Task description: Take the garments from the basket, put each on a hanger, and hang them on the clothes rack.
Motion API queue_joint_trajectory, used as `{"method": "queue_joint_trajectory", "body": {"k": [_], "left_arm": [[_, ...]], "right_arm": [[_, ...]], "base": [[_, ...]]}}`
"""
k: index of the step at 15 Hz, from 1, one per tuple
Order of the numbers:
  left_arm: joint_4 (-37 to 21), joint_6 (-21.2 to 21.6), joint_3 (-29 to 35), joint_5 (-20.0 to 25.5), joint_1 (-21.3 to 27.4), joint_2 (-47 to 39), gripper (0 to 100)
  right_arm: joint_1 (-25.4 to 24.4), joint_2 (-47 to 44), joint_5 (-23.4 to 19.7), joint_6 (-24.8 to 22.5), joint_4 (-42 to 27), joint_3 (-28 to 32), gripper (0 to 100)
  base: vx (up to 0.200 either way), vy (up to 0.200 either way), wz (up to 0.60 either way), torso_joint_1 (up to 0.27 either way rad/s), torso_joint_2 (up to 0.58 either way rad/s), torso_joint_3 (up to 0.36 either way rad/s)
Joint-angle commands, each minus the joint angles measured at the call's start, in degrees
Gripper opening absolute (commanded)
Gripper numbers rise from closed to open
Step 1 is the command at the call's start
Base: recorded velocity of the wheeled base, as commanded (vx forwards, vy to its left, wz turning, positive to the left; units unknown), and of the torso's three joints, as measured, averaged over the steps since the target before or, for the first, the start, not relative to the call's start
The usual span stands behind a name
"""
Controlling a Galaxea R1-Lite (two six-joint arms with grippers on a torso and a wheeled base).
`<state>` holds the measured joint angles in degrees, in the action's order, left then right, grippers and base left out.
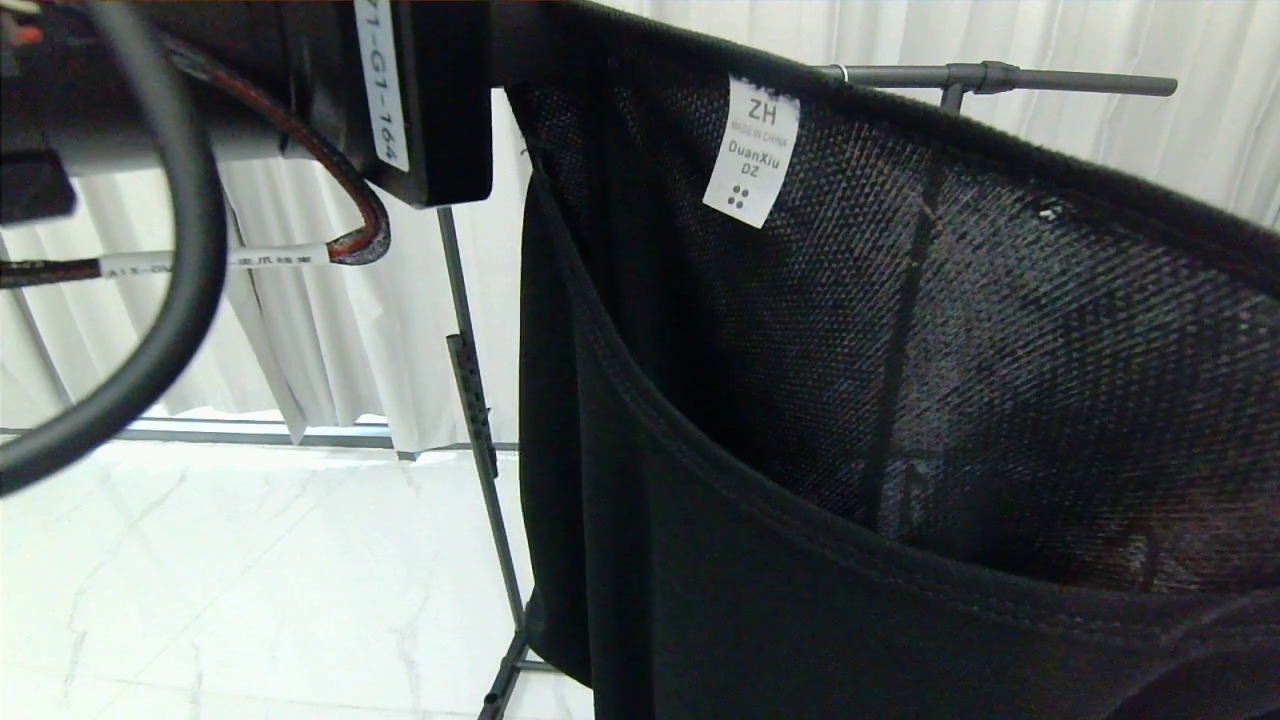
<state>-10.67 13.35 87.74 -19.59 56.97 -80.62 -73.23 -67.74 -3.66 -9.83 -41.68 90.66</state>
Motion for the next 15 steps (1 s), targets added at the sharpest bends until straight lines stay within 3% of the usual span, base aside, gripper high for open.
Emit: {"method": "queue_joint_trajectory", "body": {"k": [1,3,5,7,10,12,13,15], "left_arm": [[-0.4,0.0,-0.1,-0.3,0.0,0.1,0],[-5.2,-0.2,0.1,-0.3,0.0,2.0,0],[-13.6,-1.4,0.1,-0.3,0.5,5.4,0],[-20.2,-5.6,0.6,-0.3,2.4,7.8,0],[-30.1,-15.3,4.0,-0.3,10.0,9.8,0],[-32.2,-19.9,6.6,-0.3,15.1,9.8,0],[-34.2,-23.3,9.2,-0.3,19.9,9.6,0],[-35.1,-26.3,11.4,-0.3,26.3,9.6,0]], "right_arm": [[0.5,0.2,0.5,0.0,-0.1,-0.3,0],[2.6,0.1,4.7,-0.1,0.0,-1.0,0],[4.6,-0.5,11.0,-0.1,1.1,-1.1,0],[6.5,-1.3,11.7,0.0,4.9,-1.4,0],[7.1,-3.5,11.7,-0.1,21.6,-6.6,0],[7.1,-5.5,11.4,-0.1,32.1,-9.8,0],[7.0,-8.0,11.1,-0.1,40.0,-10.7,0],[7.0,-11.0,11.1,0.0,44.4,-9.8,0]], "base": [[0.000,0.000,0.00,0.000,0.00,0.000],[0.000,0.000,0.00,0.000,0.00,0.000],[0.000,0.000,0.00,0.000,0.00,0.000],[0.000,0.000,0.00,0.000,0.00,0.000],[0.000,0.000,0.00,0.000,0.00,0.000],[0.000,0.000,0.00,0.000,0.00,0.000],[0.000,0.000,0.00,0.000,0.00,0.000],[0.000,0.000,0.00,0.000,0.00,0.000]]}}
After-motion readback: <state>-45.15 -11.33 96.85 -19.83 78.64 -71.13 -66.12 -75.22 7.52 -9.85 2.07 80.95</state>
